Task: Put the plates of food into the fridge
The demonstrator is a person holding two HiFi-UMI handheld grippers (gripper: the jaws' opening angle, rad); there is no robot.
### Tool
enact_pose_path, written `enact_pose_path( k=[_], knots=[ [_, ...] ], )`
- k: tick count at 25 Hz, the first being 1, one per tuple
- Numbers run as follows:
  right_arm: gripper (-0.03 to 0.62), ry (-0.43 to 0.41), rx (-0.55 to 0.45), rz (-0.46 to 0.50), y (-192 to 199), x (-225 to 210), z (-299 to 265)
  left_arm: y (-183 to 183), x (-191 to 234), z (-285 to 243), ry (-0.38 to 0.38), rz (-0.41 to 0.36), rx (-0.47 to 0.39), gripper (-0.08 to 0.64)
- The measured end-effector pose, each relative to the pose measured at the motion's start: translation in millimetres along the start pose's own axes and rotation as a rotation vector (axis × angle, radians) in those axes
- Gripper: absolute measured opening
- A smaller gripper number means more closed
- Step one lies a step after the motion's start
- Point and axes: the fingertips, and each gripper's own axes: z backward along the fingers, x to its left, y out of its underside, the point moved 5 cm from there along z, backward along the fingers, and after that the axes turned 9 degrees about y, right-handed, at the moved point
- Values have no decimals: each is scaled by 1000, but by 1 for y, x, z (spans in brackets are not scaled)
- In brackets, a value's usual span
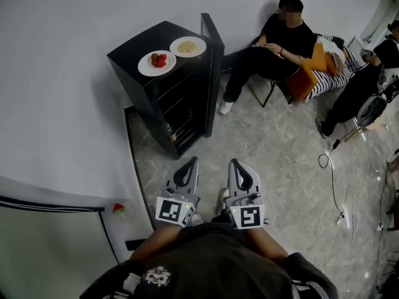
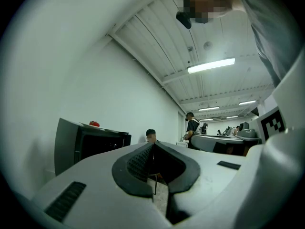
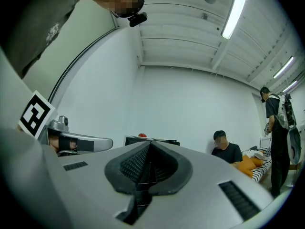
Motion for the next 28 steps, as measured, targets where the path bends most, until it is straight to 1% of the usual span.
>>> enact_pose_path(
  k=[4,7,12,15,18,21,26,28],
  knots=[
    [25,-20,11,-15,8,-15,-12,1,2,-15,-16,-19,2,23],
    [25,-46,20,-28,18,-27,-28,7,1,-29,-24,-52,23,23],
    [25,-91,32,-27,31,-50,-54,21,13,-59,-76,-39,60,23],
    [25,-117,17,-20,40,-64,-73,26,29,-73,-130,-44,79,23],
    [25,-127,35,-67,49,-80,-94,20,40,-85,-181,-62,93,23],
    [25,-140,34,-94,54,-98,-111,18,43,-99,-219,-61,91,23],
    [25,-210,11,-112,59,-109,-136,18,45,-118,-281,-130,137,23],
    [25,-241,16,-115,59,-112,-142,17,44,-122,-312,-142,143,23]
  ],
)
